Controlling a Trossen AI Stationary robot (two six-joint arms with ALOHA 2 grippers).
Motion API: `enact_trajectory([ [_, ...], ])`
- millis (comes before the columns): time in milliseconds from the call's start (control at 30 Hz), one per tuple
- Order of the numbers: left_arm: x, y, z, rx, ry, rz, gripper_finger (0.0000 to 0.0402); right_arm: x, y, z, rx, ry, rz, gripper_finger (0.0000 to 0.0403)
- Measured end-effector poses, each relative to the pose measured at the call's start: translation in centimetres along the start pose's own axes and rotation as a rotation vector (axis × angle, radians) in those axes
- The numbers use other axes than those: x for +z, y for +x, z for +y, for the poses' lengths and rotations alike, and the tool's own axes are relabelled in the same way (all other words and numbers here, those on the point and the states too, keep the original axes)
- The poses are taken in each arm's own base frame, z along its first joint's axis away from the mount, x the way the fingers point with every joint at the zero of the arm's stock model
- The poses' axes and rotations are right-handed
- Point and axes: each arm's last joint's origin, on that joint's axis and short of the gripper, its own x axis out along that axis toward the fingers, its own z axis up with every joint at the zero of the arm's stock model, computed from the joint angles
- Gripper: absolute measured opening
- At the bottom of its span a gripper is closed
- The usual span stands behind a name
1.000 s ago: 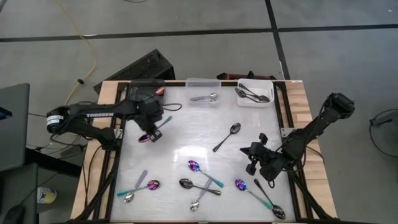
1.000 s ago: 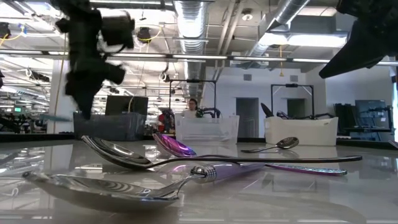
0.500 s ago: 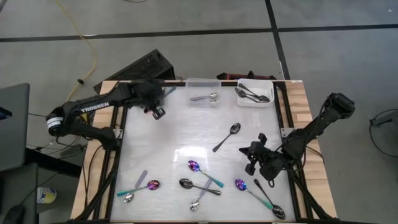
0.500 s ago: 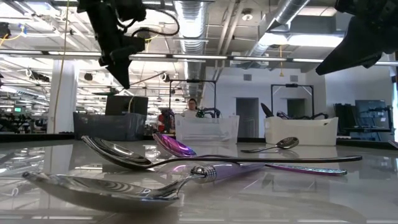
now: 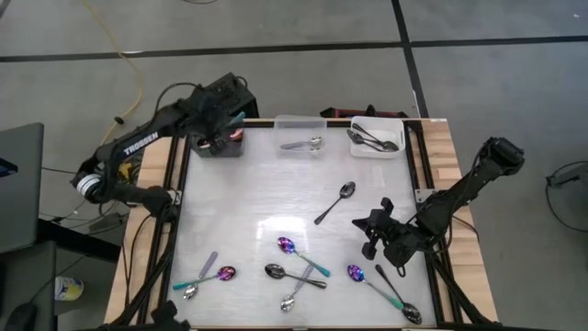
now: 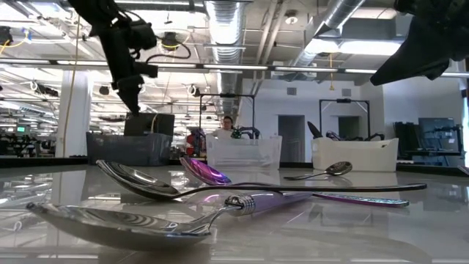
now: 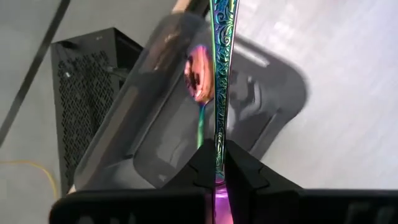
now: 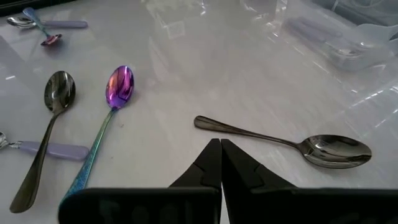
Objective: Sort silverware by color (type)
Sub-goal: Put the blue spoon into the black bin
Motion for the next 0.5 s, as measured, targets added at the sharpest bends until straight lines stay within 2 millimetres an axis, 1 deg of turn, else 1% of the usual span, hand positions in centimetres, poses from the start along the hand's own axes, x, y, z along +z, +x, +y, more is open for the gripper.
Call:
enact_trajectory([
  [200, -0.1, 3.1, 1.0, 0.008, 0.067, 0.076, 0.0, 0.0, 0.0, 0.0, 0.001, 0.001, 0.0, 0.0025],
  [300, -0.4, 4.5, 1.4, 0.011, 0.06, 0.127, 0.0, 0.0, 0.0, 0.0, 0.002, 0.002, 0.001, 0.0025],
  [500, -1.2, 6.4, 2.1, 0.036, 0.037, 0.229, 0.0, 0.0, 0.0, 0.0, 0.004, 0.002, 0.005, 0.0025],
])
